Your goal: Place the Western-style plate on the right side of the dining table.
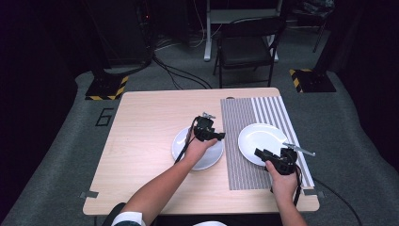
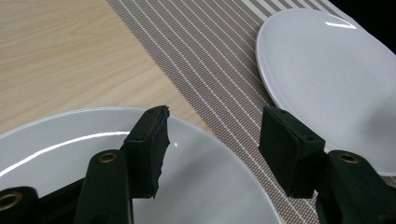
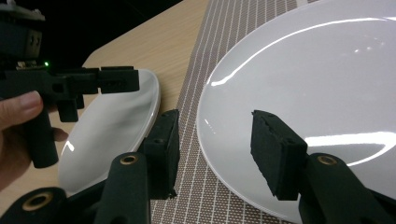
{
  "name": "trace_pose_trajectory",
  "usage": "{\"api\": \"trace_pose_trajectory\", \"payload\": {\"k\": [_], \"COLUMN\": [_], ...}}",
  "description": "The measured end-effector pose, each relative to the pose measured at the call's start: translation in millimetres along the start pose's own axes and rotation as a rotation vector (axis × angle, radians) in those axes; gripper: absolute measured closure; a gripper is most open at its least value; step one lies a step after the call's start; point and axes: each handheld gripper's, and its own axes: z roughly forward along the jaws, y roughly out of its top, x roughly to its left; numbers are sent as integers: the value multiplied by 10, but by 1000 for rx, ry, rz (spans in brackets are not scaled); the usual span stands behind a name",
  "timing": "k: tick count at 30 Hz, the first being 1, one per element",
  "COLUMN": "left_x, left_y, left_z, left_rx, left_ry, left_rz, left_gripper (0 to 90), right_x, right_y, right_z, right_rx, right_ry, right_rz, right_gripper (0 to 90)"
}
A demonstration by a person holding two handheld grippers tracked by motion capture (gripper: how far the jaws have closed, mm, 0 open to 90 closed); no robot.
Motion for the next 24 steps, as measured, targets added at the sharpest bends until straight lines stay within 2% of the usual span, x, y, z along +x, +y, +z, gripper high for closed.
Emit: {"api": "trace_pose_trajectory", "payload": {"k": [2, 4, 8, 10, 12, 14, 19, 22, 24], "left_x": [38, 92, 236, 309, 376, 449, 613, 724, 803], "left_y": [-9, -16, -58, -95, -139, -184, -328, -423, -507], "left_z": [-52, -115, -232, -295, -363, -438, -616, -719, -799], "left_rx": [-8, -13, -14, -11, -23, -30, -43, -48, -54], "left_ry": [5, 14, 27, 43, 57, 71, 93, 104, 113], "left_rz": [-10, -9, -32, -38, -65, -79, -108, -115, -136], "left_gripper": [421, 421, 421, 421, 421, 421, 420, 420, 420], "right_x": [64, 122, 195, 228, 269, 291, 350, 387, 406], "right_y": [8, 20, 29, 30, 28, 31, 22, -2, -11], "right_z": [25, 61, 184, 254, 308, 324, 369, 408, 432], "right_rx": [3, 17, 75, 103, 131, 137, 162, 191, 203], "right_ry": [-4, 3, 43, 54, 62, 72, 88, 111, 126], "right_rz": [-46, -68, -53, -61, -96, -87, -127, -141, -149], "right_gripper": [516, 515, 515, 516, 516, 515, 510, 509, 505]}}
